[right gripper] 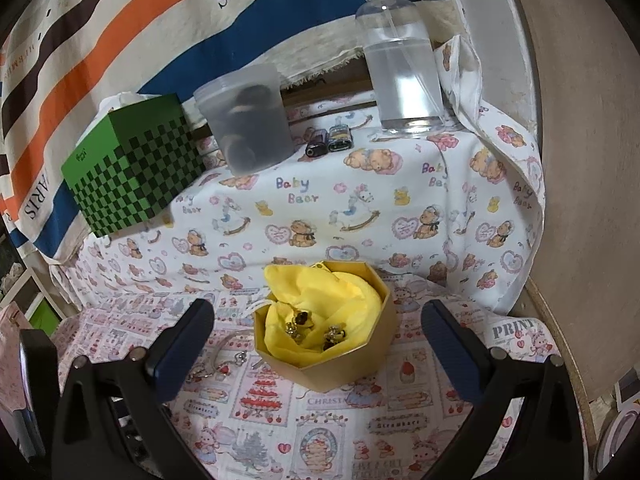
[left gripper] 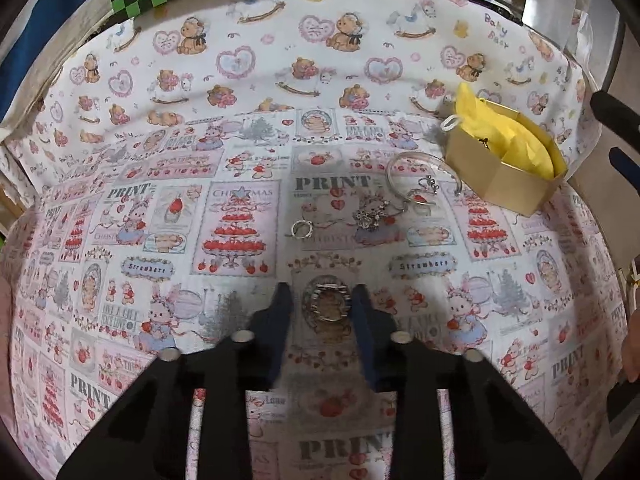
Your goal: Organize jewelry
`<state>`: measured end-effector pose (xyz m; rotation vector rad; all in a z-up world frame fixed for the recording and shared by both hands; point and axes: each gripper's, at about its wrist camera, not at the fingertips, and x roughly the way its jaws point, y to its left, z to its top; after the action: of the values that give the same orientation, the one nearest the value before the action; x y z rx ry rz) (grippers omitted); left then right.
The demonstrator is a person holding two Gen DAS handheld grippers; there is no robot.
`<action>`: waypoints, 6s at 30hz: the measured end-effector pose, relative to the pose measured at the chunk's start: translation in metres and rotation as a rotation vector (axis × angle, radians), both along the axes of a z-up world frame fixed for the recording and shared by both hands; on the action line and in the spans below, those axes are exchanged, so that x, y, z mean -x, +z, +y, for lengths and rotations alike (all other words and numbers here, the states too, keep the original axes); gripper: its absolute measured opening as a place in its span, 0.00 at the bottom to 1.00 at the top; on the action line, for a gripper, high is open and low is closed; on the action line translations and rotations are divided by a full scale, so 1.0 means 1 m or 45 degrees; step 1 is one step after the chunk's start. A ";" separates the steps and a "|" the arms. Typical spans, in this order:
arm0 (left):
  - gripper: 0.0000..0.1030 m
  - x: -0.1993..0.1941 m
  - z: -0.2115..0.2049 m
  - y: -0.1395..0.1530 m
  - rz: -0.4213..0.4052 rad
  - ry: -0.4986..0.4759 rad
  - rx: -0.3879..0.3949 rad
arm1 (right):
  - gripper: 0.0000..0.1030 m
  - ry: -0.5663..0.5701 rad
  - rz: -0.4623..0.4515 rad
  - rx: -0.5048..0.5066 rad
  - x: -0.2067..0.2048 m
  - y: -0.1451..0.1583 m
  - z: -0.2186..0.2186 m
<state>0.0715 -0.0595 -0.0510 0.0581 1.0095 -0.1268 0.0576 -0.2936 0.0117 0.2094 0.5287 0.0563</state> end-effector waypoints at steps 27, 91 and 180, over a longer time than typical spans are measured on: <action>0.18 0.011 0.062 0.046 -0.322 0.243 0.144 | 1.00 0.090 -0.013 0.026 0.004 0.000 0.015; 0.18 0.006 0.127 0.046 -0.367 0.551 0.221 | 0.12 0.527 0.483 0.315 -0.047 -0.065 0.196; 0.86 -0.017 -0.054 0.133 -0.652 -0.203 0.149 | 0.84 -0.264 0.123 -0.428 -0.016 -0.020 -0.081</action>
<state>0.0880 -0.1131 0.0818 0.0599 0.4842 -0.3001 0.0738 -0.3744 -0.0082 0.5962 0.5899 -0.0684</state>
